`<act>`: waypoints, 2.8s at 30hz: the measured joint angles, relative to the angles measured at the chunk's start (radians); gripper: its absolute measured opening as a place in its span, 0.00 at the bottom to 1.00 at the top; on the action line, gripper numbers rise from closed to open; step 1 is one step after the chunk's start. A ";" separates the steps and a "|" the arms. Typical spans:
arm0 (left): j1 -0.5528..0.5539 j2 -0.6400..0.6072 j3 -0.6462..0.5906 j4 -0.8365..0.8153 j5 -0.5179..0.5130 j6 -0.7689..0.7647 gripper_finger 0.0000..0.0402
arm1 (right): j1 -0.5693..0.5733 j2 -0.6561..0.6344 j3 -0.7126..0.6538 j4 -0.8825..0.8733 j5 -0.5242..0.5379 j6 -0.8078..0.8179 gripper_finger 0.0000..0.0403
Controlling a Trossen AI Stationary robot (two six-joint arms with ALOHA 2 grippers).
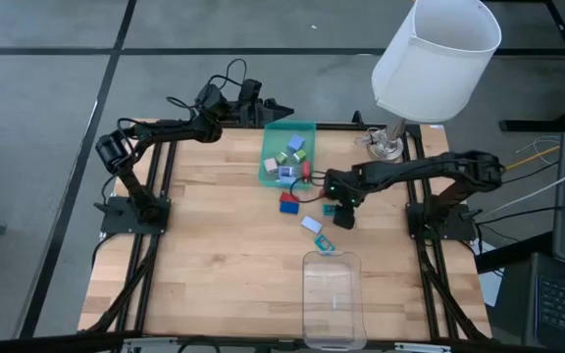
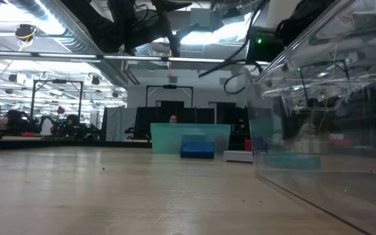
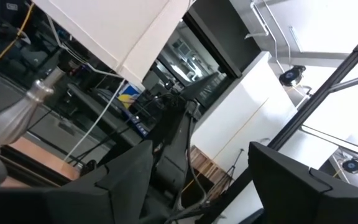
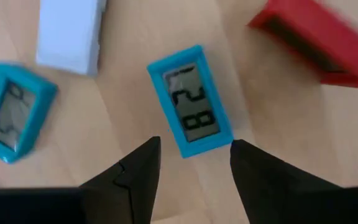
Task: Pick & Place Office items
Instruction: Put the top blue digital timer into the transparent bin
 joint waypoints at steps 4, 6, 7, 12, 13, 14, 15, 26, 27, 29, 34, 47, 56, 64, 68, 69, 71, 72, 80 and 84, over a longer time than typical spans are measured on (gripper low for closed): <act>0.000 0.000 0.000 0.000 -0.006 0.002 0.62 | -0.006 0.032 0.000 -0.028 0.100 0.003 0.51; 0.000 0.000 0.000 0.000 -0.013 0.001 0.61 | -0.007 0.032 0.000 -0.040 0.132 0.022 0.51; 0.000 0.000 0.000 0.000 -0.014 0.000 0.61 | -0.007 0.032 0.000 -0.034 0.132 0.025 0.51; -0.004 0.000 0.000 0.000 -0.027 0.013 0.59 | -0.008 0.029 0.026 -0.033 0.120 0.115 0.50; -0.006 0.000 0.000 0.000 -0.032 0.017 0.59 | -0.009 0.029 0.032 -0.035 0.122 0.124 0.50; -0.007 0.000 0.000 0.000 -0.039 0.024 0.58 | -0.009 0.029 0.039 -0.033 0.131 0.128 0.50; -0.006 0.000 0.000 0.000 -0.044 0.031 0.58 | -0.012 0.029 0.047 -0.026 0.146 0.129 0.50; -0.004 0.000 0.000 0.000 -0.055 0.090 0.55 | -0.069 0.029 0.096 0.050 0.048 0.168 0.50; -0.004 0.000 0.000 0.000 -0.055 0.094 0.55 | -0.081 0.029 0.100 0.041 0.003 0.190 0.50; -0.004 0.000 0.000 0.000 -0.055 0.112 0.54 | -0.101 0.029 0.101 0.038 -0.108 0.240 0.50; -0.005 0.000 0.000 -0.003 -0.055 0.151 0.54 | -0.107 0.029 0.102 -0.022 -0.221 0.197 0.52; 0.007 0.000 0.000 -0.036 -0.051 0.174 0.58 | -0.107 0.085 0.102 -0.108 -0.097 -0.032 0.82; 0.007 0.001 0.000 -0.071 -0.052 0.246 0.57 | -0.107 0.154 0.101 -0.086 -0.099 -0.114 0.83; 0.006 0.001 0.000 -0.069 -0.052 0.263 0.56 | -0.107 0.190 0.101 -0.026 -0.058 -0.131 0.83; 0.006 0.001 0.000 -0.069 -0.052 0.272 0.56 | -0.106 0.232 0.107 -0.013 -0.021 -0.125 0.81; 0.006 0.001 0.000 -0.070 -0.051 0.280 0.56 | -0.106 0.239 0.108 -0.013 -0.010 -0.124 0.80; 0.006 0.001 0.000 -0.071 -0.051 0.290 0.56 | -0.105 0.248 0.109 -0.012 0.012 -0.124 0.78; 0.006 0.001 0.000 -0.071 -0.051 0.290 0.56 | -0.105 0.248 0.109 -0.012 0.019 -0.124 0.76; 0.005 0.001 0.000 -0.071 -0.050 0.277 0.55 | -0.106 0.245 0.106 0.016 0.022 -0.092 0.51; 0.005 0.001 0.000 -0.071 -0.051 0.254 0.55 | -0.107 0.248 0.130 0.002 -0.004 -0.036 0.38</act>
